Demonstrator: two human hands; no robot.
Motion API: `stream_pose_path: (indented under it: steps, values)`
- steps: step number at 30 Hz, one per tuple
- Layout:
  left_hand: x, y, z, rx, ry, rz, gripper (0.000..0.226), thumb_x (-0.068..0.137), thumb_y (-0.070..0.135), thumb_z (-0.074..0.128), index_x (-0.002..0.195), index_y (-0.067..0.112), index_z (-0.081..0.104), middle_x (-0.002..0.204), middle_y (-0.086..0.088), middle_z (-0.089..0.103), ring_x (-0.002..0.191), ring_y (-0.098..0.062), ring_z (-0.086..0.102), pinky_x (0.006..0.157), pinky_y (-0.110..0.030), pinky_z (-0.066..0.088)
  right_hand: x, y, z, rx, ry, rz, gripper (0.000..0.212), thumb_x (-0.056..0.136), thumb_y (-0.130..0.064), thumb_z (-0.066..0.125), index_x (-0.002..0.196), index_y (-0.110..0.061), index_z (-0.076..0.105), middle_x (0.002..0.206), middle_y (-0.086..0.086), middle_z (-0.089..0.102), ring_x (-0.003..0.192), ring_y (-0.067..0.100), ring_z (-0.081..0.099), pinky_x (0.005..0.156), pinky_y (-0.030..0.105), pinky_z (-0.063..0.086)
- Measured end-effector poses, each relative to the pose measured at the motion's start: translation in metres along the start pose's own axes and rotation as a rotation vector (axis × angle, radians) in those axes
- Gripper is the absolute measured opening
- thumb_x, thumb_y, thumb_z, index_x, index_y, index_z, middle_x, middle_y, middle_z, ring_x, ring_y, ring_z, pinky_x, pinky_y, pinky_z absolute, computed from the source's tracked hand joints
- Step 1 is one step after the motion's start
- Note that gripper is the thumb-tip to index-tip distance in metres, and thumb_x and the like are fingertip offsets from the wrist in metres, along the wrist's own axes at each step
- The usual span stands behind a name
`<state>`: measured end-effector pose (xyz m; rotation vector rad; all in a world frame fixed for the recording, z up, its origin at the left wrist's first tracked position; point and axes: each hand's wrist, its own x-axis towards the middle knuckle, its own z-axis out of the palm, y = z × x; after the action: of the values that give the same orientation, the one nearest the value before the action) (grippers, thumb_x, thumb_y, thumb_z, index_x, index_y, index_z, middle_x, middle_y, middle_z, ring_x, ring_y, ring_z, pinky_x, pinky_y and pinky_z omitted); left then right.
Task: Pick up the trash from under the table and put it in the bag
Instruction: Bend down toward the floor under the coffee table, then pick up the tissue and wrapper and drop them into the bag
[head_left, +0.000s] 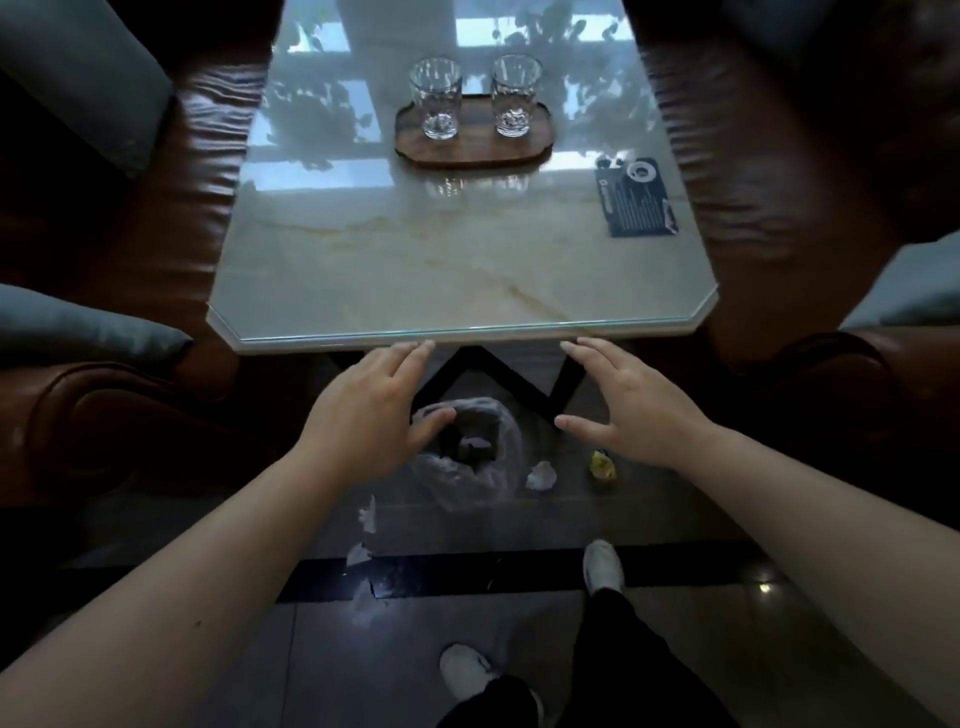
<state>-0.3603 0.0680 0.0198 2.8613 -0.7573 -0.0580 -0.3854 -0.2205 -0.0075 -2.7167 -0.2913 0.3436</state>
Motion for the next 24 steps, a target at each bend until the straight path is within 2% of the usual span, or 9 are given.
stream_pose_path:
  steps: [6, 9, 14, 17, 21, 24]
  values:
    - [-0.001, 0.046, 0.074, -0.068, -0.074, -0.021, 0.07, 0.084, 0.055, 0.053, 0.135, 0.009, 0.042, 0.131, -0.011, 0.056, 0.117, -0.027, 0.054, 0.094, -0.038, 0.048, -0.041, 0.075, 0.046, 0.057, -0.049, 0.122, 0.085, 0.076, -0.066, 0.053, 0.148, -0.029, 0.025, 0.154, 0.002, 0.032, 0.139, 0.022, 0.036, 0.11, 0.042, 0.038]
    - [0.01, 0.074, 0.129, -0.094, -0.131, -0.06, 0.069, 0.083, 0.051, 0.058, 0.134, 0.007, 0.045, 0.13, -0.012, 0.057, 0.116, -0.027, 0.055, 0.092, -0.037, 0.048, -0.047, 0.123, 0.08, 0.071, -0.106, 0.151, 0.084, 0.078, -0.065, 0.054, 0.148, -0.029, 0.024, 0.155, 0.001, 0.031, 0.139, 0.021, 0.035, 0.109, 0.041, 0.039]
    - [0.04, 0.11, 0.231, -0.141, -0.215, -0.153, 0.071, 0.085, 0.056, 0.05, 0.14, 0.014, 0.035, 0.138, -0.008, 0.05, 0.122, -0.024, 0.048, 0.09, -0.039, 0.048, -0.04, 0.196, 0.141, 0.071, -0.187, 0.184, 0.083, 0.081, -0.062, 0.058, 0.148, -0.028, 0.024, 0.155, 0.001, 0.028, 0.138, 0.023, 0.034, 0.109, 0.039, 0.037]
    - [0.057, 0.12, 0.304, -0.17, -0.305, -0.165, 0.072, 0.081, 0.062, 0.037, 0.137, 0.017, 0.034, 0.134, -0.011, 0.05, 0.117, -0.029, 0.051, 0.084, -0.043, 0.051, -0.03, 0.239, 0.193, 0.091, -0.188, 0.194, 0.082, 0.079, -0.06, 0.061, 0.147, -0.028, 0.027, 0.153, -0.001, 0.03, 0.134, 0.022, 0.04, 0.105, 0.038, 0.041]
    - [0.068, 0.123, 0.419, -0.177, -0.361, -0.078, 0.065, 0.085, 0.052, 0.048, 0.137, 0.015, 0.036, 0.135, -0.011, 0.049, 0.118, -0.029, 0.05, 0.09, -0.04, 0.046, -0.014, 0.299, 0.285, 0.113, -0.181, 0.223, 0.08, 0.079, -0.06, 0.06, 0.146, -0.03, 0.028, 0.148, -0.003, 0.036, 0.129, 0.02, 0.045, 0.097, 0.038, 0.047]
    - [0.074, 0.124, 0.498, -0.12, -0.428, -0.033, 0.069, 0.087, 0.054, 0.047, 0.142, 0.018, 0.028, 0.142, -0.005, 0.043, 0.124, -0.025, 0.045, 0.095, -0.038, 0.042, -0.003, 0.341, 0.356, 0.121, -0.18, 0.301, 0.078, 0.079, -0.061, 0.06, 0.144, -0.031, 0.029, 0.143, -0.004, 0.04, 0.126, 0.02, 0.048, 0.091, 0.037, 0.049]
